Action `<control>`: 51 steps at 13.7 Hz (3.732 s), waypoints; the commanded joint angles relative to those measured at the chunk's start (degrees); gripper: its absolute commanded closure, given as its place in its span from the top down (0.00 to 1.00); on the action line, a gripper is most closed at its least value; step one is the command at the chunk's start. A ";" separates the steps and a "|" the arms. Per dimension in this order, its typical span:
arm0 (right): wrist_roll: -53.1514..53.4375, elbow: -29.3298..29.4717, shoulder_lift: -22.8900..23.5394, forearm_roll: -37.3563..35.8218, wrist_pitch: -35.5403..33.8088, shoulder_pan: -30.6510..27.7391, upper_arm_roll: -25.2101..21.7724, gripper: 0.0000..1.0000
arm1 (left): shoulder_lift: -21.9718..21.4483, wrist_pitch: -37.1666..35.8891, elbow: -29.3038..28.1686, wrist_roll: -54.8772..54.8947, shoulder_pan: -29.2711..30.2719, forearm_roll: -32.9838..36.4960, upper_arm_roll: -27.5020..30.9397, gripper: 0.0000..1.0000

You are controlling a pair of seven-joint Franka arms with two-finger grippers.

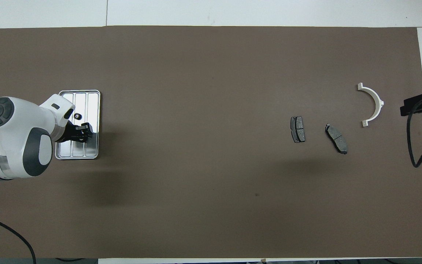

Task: Place bearing gear from tray to pile
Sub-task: 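Grasp the black gear with the left gripper and lift it, then carry the gear to the table centre and release it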

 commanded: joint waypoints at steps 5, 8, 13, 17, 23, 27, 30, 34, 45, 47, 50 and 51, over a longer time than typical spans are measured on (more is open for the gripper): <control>-1.32 -0.33 -0.10 0.72 0.53 -0.82 0.31 1.00 | -0.01 1.21 -0.93 -1.19 -0.35 1.00 0.02 0.18; -1.32 -0.33 -0.10 0.63 0.53 -0.82 0.22 1.00 | -0.01 0.33 0.29 -1.10 -0.01 1.00 0.02 0.00; -1.32 -0.33 -0.10 0.72 0.61 -0.82 0.31 1.00 | 0.25 -13.02 14.34 -16.69 -5.60 0.56 -0.33 0.00; -1.32 -0.33 -0.10 0.72 0.61 -0.82 0.31 1.00 | 2.61 -13.73 19.00 -33.16 -16.06 -0.14 -0.33 0.00; -3.25 -0.33 -0.01 0.63 1.41 -1.88 0.13 1.00 | 19.74 -19.19 40.27 -52.86 -30.57 -1.20 0.46 0.00; -2.90 -0.33 -0.01 0.63 1.41 -1.70 0.13 1.00 | 24.86 -16.36 40.91 -55.68 -33.66 1.16 0.63 0.00; -2.90 -0.33 -0.01 0.63 1.41 -1.61 0.13 1.00 | 24.86 -18.14 41.26 -55.85 -33.67 1.00 0.55 0.00; -2.90 -0.68 -0.10 0.63 1.41 -1.61 0.13 1.00 | 24.77 -11.10 38.36 -56.83 -33.66 0.82 0.55 0.00; -2.90 -0.68 -0.10 0.63 1.49 -1.61 0.13 1.00 | 24.25 -13.63 37.91 -57.27 -33.67 0.91 0.64 1.00; -2.72 -0.77 -0.19 0.63 1.49 -1.35 0.13 1.00 | 22.67 -14.52 37.91 -57.00 -32.88 0.91 0.64 1.00; -2.72 -0.77 -0.10 0.63 1.49 -1.26 0.13 1.00 | 19.33 -17.76 37.83 -55.78 -30.07 1.26 0.64 1.00; -2.63 -0.77 -0.10 0.72 1.75 -1.26 0.13 1.00 | 18.45 -18.30 37.83 -54.12 -29.71 1.26 0.72 1.00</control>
